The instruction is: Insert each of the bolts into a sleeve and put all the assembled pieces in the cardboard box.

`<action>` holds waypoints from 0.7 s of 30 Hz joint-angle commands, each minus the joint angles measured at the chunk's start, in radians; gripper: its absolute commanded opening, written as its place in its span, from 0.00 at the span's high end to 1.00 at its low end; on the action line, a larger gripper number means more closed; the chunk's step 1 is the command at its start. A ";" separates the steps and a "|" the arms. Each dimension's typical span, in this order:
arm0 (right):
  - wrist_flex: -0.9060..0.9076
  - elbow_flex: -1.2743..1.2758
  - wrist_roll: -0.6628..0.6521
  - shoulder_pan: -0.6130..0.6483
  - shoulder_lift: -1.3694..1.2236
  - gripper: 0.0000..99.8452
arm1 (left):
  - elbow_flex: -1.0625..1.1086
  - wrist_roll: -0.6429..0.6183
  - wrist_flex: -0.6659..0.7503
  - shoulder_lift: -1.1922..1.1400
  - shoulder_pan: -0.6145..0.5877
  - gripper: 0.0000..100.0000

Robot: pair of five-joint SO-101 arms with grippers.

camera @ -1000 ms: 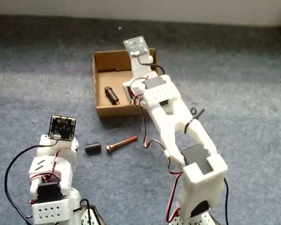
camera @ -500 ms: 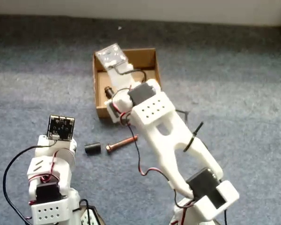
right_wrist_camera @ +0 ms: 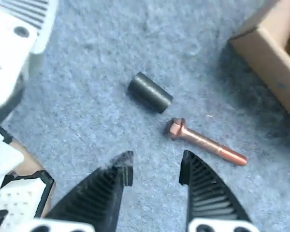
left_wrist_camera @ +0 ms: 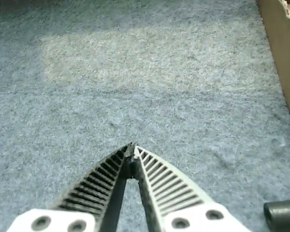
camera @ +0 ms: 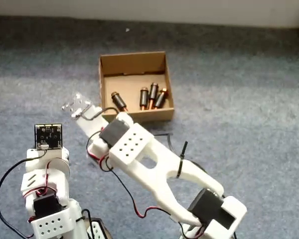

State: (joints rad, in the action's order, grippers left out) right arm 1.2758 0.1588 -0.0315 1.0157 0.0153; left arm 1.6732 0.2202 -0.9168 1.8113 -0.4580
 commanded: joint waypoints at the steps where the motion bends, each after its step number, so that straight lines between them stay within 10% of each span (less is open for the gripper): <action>1: -0.165 0.097 -0.012 0.047 0.045 0.85 | -0.015 0.000 0.020 0.010 -0.008 0.99; 21: -0.372 0.182 -0.095 -0.013 0.044 0.84 | -0.062 -0.078 0.020 0.010 -0.033 0.99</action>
State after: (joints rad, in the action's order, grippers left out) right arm 0.9229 0.3475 -0.1204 1.0311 0.0138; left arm 1.6625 0.1987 -0.9152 1.8128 -0.4595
